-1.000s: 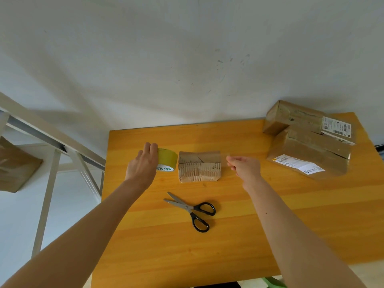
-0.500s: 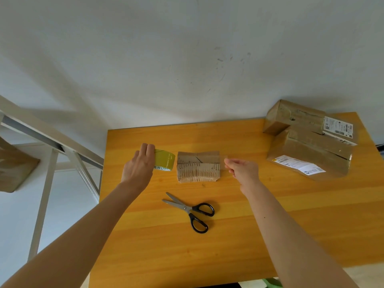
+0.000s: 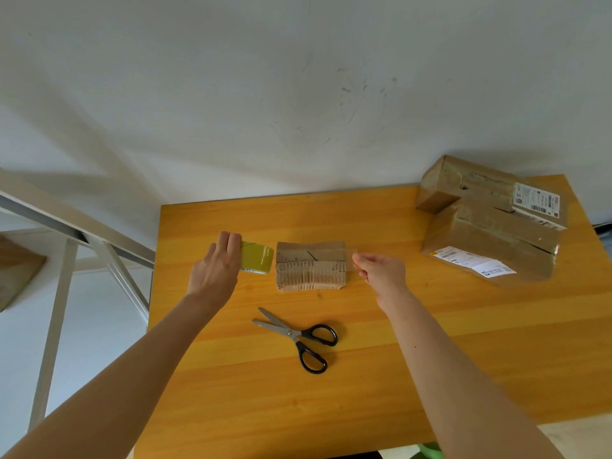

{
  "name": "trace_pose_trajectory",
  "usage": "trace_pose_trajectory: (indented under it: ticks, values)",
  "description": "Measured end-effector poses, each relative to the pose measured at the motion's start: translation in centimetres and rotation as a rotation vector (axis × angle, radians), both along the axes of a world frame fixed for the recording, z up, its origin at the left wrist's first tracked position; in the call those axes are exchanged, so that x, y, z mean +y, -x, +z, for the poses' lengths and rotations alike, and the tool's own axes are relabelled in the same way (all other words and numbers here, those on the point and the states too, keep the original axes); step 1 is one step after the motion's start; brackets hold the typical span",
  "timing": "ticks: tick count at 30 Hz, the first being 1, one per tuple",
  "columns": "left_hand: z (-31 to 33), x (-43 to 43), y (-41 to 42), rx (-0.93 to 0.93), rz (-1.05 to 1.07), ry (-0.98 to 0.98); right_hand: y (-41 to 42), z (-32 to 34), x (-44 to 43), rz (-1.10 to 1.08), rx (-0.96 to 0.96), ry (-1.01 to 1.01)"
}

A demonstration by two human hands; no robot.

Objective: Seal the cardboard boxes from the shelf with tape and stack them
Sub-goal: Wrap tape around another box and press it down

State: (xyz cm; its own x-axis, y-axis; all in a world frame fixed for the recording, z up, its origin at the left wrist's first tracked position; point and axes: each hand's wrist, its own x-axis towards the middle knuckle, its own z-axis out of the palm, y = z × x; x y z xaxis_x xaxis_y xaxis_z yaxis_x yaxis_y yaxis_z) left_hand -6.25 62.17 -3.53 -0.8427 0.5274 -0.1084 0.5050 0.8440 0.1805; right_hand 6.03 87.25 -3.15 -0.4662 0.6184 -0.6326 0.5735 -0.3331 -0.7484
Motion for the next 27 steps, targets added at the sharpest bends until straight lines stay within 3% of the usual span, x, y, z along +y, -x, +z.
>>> trace_pose_trajectory:
  ticks: [15,27]
  values:
    - [-1.6,0.2,-0.2,-0.018,0.025,-0.037,0.9,-2.3,-1.8,-0.042,-0.007,-0.034]
    - [-2.3,0.4,-0.1,-0.051,-0.004,-0.001,1.7,-2.9,-3.2,-0.319,0.013,0.132]
